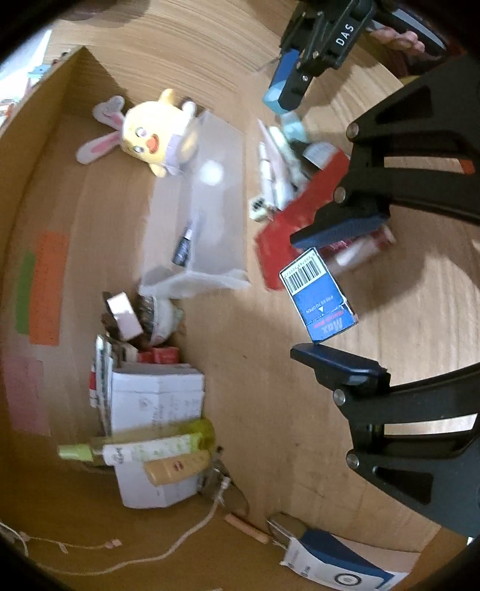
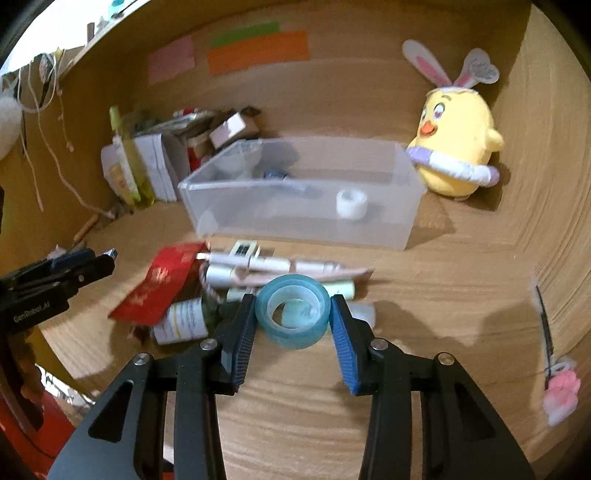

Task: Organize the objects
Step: 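Lower the teal tape and blue card into the clear box and release both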

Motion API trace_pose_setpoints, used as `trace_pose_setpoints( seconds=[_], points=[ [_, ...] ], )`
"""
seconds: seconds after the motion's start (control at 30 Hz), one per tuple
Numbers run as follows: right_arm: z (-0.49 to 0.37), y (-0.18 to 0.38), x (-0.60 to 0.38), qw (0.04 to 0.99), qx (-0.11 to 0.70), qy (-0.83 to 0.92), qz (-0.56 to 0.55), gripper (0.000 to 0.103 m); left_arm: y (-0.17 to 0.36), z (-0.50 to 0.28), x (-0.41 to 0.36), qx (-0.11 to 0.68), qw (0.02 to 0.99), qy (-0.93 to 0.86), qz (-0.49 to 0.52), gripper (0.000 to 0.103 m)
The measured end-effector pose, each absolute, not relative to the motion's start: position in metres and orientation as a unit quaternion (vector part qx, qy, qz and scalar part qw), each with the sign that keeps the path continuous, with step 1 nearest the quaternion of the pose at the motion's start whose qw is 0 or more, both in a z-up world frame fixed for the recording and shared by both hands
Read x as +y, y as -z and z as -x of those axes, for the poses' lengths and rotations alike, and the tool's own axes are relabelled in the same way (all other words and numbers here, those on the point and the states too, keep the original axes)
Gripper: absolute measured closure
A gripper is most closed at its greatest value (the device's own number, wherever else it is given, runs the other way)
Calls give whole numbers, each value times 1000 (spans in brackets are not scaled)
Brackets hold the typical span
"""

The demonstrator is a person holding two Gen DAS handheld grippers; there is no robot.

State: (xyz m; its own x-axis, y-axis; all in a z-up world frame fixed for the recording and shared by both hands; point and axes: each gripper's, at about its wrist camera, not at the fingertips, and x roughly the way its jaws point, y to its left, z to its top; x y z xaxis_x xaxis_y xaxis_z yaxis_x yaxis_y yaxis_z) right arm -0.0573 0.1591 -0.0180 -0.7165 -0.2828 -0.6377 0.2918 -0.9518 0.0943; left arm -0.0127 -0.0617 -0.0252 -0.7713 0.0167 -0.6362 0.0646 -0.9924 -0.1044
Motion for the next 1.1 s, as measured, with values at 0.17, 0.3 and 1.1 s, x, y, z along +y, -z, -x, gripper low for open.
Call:
trace_pose_setpoints(
  seconds=[0.17,0.3,1.1],
  points=[
    [67,2,167,150,2,935,-322,66,7,27,-53,54,-2,947,-318,50],
    [76,-8,172,148,-2,939,-310,66,-6,39,-43,44,-12,952,-302,50],
    [157,-40,170,157,19,947,-279,66,-32,132,-5,27,-67,951,-302,50]
  ],
)
